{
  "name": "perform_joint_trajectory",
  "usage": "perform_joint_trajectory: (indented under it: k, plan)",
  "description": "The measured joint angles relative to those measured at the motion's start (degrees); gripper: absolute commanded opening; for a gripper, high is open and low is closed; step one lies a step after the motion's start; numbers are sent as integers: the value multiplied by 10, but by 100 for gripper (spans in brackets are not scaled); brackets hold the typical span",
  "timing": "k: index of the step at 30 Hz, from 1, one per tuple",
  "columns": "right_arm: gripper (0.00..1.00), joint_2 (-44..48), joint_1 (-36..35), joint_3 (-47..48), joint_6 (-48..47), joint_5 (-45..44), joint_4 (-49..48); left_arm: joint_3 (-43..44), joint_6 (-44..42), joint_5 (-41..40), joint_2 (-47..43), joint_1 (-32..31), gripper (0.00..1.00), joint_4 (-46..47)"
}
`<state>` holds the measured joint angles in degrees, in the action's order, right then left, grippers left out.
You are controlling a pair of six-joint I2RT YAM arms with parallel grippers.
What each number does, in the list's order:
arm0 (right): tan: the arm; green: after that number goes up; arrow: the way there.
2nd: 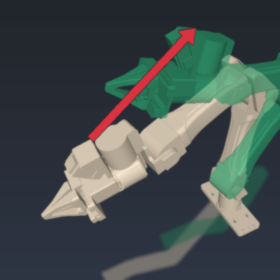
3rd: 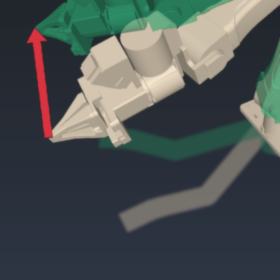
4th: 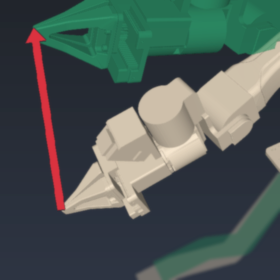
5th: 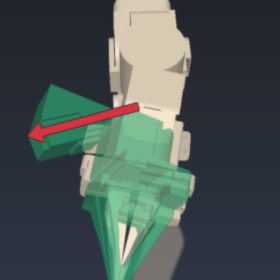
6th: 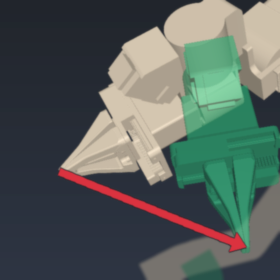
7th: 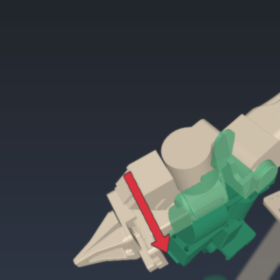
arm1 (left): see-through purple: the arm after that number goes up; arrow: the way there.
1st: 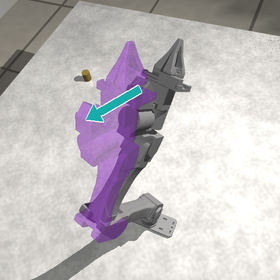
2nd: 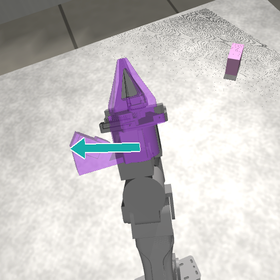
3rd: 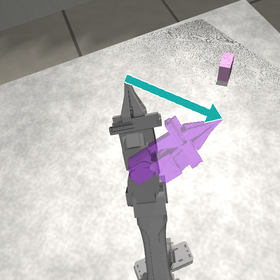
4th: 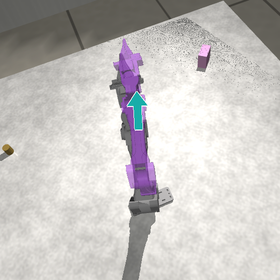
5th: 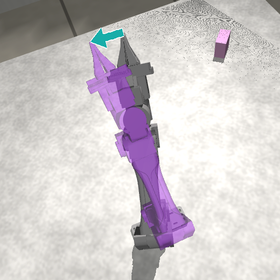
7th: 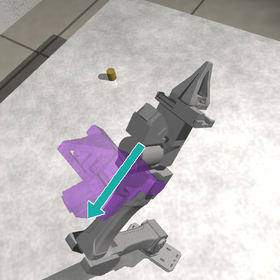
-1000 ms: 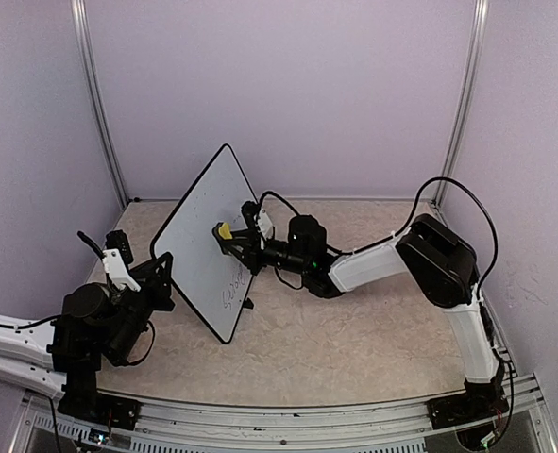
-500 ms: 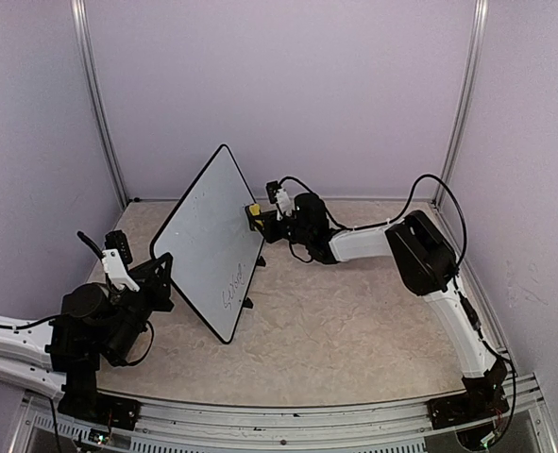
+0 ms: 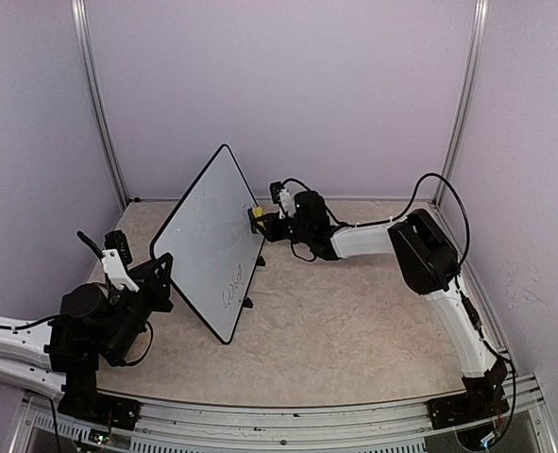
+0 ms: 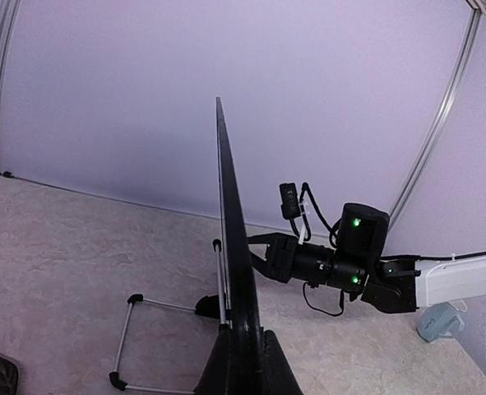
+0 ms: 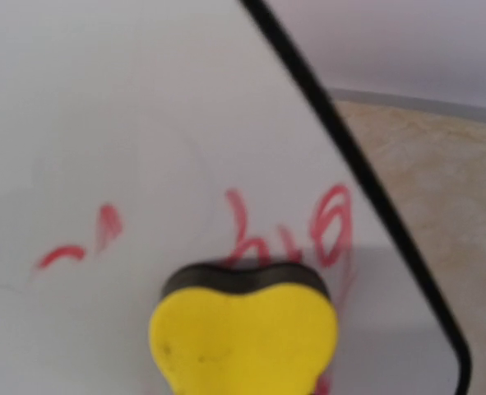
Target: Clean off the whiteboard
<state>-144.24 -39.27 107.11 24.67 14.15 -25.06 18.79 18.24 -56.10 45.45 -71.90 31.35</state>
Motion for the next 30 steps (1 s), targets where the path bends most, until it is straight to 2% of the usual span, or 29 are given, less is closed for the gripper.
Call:
perform_joint_trajectory:
  k: [7,14,17,30]
  plan:
    - [0,51,-24,-22,4,18,-3,0,-3,3,-1,0,0,-1]
    - [0,46,-36,95,20,20,47,-2,-2,3,-3,0,0,-1]
    - [0,36,-28,115,47,17,56,-3,-2,5,-6,0,0,-1]
    - [0,-2,4,25,139,-13,82,-9,-2,6,-16,0,0,-2]
